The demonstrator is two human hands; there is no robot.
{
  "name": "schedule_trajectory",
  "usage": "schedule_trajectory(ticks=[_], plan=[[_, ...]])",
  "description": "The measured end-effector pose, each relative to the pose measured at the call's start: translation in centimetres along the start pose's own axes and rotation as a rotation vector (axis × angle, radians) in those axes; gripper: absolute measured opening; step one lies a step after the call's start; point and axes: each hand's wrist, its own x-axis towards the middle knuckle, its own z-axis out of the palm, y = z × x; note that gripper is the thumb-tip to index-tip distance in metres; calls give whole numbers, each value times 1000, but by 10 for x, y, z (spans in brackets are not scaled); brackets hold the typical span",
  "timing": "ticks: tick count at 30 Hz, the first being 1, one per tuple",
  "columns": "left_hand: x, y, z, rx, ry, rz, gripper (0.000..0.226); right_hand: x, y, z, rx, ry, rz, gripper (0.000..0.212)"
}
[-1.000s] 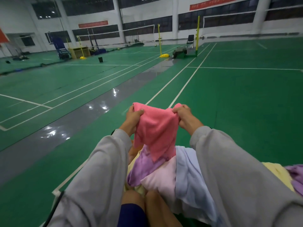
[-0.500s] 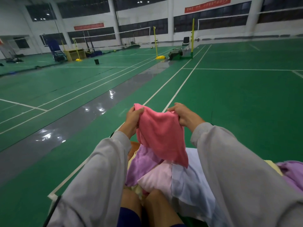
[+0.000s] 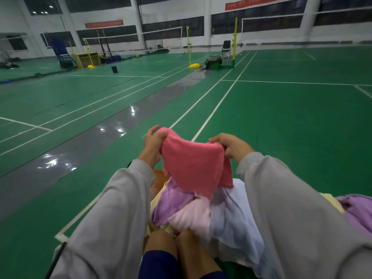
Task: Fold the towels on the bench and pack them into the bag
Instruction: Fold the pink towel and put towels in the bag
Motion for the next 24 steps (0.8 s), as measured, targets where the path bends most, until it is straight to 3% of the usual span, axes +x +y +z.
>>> schedule_trajectory(ticks=[3, 6, 7, 9, 10, 11, 13, 14, 16, 18, 20, 24], plan=[[1, 3, -6, -69, 0, -9, 40, -18, -20, 9, 481, -183, -200, 30], [5, 0, -10, -98, -20, 16, 37, -27, -8, 26, 886, -170, -274, 18], [3, 3, -10, -99, -30, 18, 40, -26, 9, 27, 829, -123, -241, 20], [2, 4, -9, -116, -55, 9, 52, -35, 52, 32, 329, 64, -126, 6], [1, 5, -9, -117, -79, 3, 59, -33, 64, 39, 68, 59, -44, 22], [-1, 5, -7, -108, -109, -12, 66, -23, 70, 43, 25, 96, -1, 29], [-8, 8, -5, -110, -121, -46, 72, -33, 62, 49, 241, 21, 58, 25], [-13, 9, -5, -130, -114, -68, 62, -24, 46, 54, 372, -1, 89, 33], [-18, 15, -10, -197, -85, -126, 8, -3, 20, 56, 412, -15, -7, 40], [-11, 15, -21, -132, -9, -181, 26, 1, -6, 49, 294, -13, -143, 25], [2, 9, -37, -96, 9, -276, 25, -17, -28, 33, 247, -8, -210, 18], [-20, 6, -45, 310, -253, -568, 20, -4, -36, 0, 334, -63, -110, 21]])
